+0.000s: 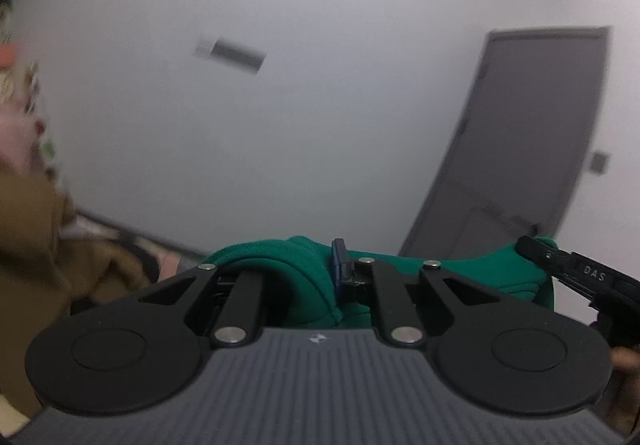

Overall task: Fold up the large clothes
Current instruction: 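Lift the hoodie high with both tools and shake it out, then lower the hoodie onto the bed and open both tools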

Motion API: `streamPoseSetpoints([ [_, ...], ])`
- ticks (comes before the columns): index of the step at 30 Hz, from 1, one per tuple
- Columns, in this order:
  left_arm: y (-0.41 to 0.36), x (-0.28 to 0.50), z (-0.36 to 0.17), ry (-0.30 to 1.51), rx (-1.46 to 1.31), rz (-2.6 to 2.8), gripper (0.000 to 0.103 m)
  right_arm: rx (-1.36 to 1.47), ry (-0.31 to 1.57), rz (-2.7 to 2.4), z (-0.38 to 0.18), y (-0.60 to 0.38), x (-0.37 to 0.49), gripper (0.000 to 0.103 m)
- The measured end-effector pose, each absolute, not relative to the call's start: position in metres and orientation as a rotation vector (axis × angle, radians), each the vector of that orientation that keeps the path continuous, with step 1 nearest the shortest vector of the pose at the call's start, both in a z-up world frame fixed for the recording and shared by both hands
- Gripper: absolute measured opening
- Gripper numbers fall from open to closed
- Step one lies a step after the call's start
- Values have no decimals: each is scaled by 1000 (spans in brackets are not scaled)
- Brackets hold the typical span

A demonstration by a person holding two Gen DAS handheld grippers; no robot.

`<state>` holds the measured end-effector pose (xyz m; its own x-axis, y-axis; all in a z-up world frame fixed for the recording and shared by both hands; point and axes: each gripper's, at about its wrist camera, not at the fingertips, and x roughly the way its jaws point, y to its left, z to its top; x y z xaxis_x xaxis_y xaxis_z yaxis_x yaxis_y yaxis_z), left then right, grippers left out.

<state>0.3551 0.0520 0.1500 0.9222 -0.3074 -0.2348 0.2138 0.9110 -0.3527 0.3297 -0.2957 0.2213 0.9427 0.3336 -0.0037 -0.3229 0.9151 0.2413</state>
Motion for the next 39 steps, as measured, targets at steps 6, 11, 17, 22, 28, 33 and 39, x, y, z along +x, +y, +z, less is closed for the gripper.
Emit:
streamPoseSetpoints([
  [6, 54, 484, 8, 443, -317, -220, 15, 184, 160, 255, 96, -269, 447, 9],
  [11, 54, 547, -73, 544, -293, -202, 15, 102, 231, 227, 9, -261, 502, 9],
  [17, 54, 585, -116, 608, -262, -185, 18, 151, 369, 219, -41, -263, 546, 9],
  [22, 45, 587, -119, 643, -236, -171, 18, 153, 473, 203, -69, -260, 561, 11],
  [28, 37, 563, -96, 643, -222, -182, 52, 192, 487, 215, -62, -266, 548, 21],
  [33, 35, 519, -65, 621, -219, -164, 56, 226, 468, 217, -42, -275, 513, 44],
  [39, 40, 429, -25, 608, -212, -137, 56, 237, 438, 205, -5, -281, 438, 44],
])
